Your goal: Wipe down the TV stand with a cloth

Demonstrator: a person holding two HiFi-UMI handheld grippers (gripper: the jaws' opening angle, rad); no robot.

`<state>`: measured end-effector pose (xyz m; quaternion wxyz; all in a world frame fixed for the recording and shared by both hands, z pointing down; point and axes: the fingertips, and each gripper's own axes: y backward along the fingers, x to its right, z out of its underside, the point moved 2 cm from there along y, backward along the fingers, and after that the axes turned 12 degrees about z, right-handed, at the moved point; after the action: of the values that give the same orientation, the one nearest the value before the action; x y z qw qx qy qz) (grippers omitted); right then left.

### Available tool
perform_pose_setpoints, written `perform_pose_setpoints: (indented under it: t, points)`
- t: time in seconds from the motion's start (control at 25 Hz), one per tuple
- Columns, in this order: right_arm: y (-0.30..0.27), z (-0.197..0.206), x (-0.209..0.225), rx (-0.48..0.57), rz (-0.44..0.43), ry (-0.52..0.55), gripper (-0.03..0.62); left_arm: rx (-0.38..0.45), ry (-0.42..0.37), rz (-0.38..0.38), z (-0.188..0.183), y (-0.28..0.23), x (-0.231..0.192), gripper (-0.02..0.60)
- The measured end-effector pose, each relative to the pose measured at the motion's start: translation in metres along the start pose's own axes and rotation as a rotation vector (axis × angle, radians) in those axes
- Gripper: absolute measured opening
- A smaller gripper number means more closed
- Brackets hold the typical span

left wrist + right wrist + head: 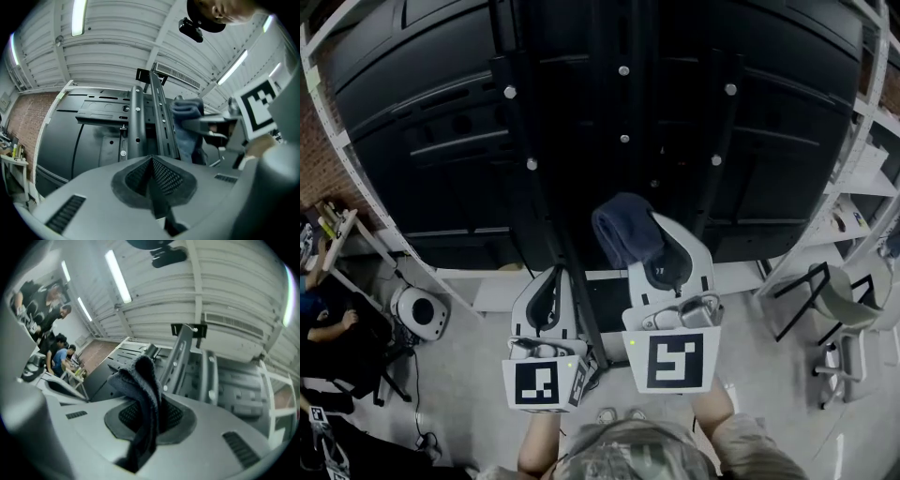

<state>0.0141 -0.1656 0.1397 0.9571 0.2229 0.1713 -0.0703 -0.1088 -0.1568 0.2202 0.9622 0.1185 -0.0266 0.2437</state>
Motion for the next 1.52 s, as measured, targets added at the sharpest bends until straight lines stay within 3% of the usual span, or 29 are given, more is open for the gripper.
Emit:
perform_pose_setpoints:
  t: [0.28,0.44,0.64,1.08,1.24,1.52]
  points:
    - [-0.070,-0.124,-0.022,0.236,0.129,0.485,0.057,0.006,0.011,-0.045,-0.002,0.026,-0.029,0.014]
    - [-0.101,-0.156,-0.040,0.248,0.176,0.721,0.057,-0.001,0.026,-0.093,0.003,0.045,-0.053,0.014]
    - [-0.122,-0.173,-0.054,0.219,0.233,0.889,0.057,0.014,0.062,-0.132,0.006,0.056,-0.072,0.015]
    - [-0.123,-0.157,-0.068,0.184,0.234,0.979,0.057,0.020,0.080,-0.122,0.014,0.056,-0.075,0.015]
    - [-0.116,-0.146,-0.074,0.154,0.174,0.980,0.057,0.011,0.084,-0.116,0.013,0.056,-0.074,0.015]
    - [-0.106,-0.132,-0.081,0.129,0.175,0.957,0.057,0.007,0.093,-0.127,0.016,0.062,-0.077,0.015]
